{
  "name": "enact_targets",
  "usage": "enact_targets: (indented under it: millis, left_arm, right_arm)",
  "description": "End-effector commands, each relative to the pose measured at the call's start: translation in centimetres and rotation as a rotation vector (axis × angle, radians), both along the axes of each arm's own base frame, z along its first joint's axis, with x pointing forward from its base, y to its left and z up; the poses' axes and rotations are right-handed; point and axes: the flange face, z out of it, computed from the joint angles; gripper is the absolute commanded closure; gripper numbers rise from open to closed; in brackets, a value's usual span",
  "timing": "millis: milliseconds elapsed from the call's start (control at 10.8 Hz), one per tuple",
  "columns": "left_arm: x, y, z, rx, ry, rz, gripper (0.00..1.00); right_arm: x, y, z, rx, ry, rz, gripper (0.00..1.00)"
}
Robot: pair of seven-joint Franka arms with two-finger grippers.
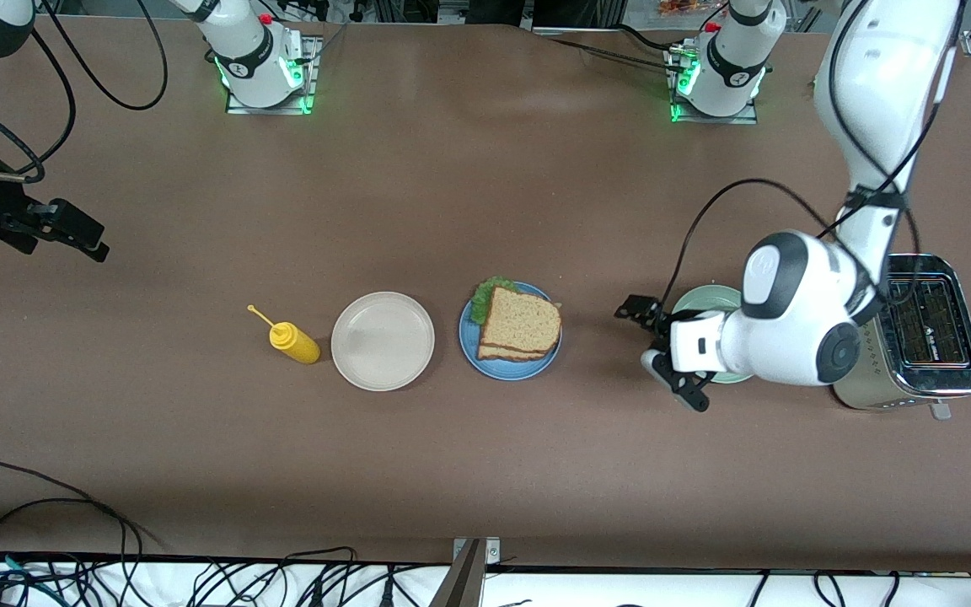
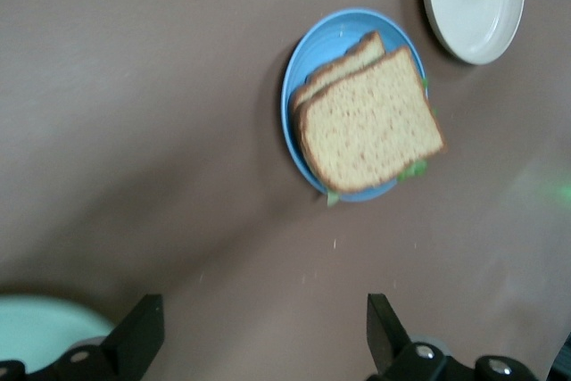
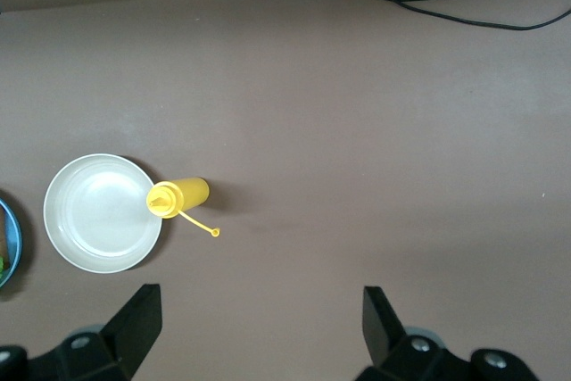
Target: Make sandwich in blue plate with both arms
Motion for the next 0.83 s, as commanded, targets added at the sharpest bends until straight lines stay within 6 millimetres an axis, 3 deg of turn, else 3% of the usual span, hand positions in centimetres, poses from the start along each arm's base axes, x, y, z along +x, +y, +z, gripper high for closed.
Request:
enact_targets:
  millis: [0,185,556,742]
  left_arm:
    - [-3.1,3.3,9.3,0.218,-0.034,-0.068,0.00]
    - [-5.6,4.7,15.7,0.361,-0.091,-0.116,0.00]
    - [-9.1,11.6,21.1,0.421,-0.142,0.007,0.00]
    - [-10.0,13.0,24.2,0.432,-0.237,0.055,0.00]
  right_arm:
    - [0.1,0.0,0.5,0.010,0.001,0.082,0.00]
    - [0.1,0.0,0.4,0.009,0.002,0.092,0.00]
    - [0.1,0.0,0.5,0.009,0.003,0.084,0.00]
    - [0.1,-0.1,0.5,0.008,0.001,0.080,0.00]
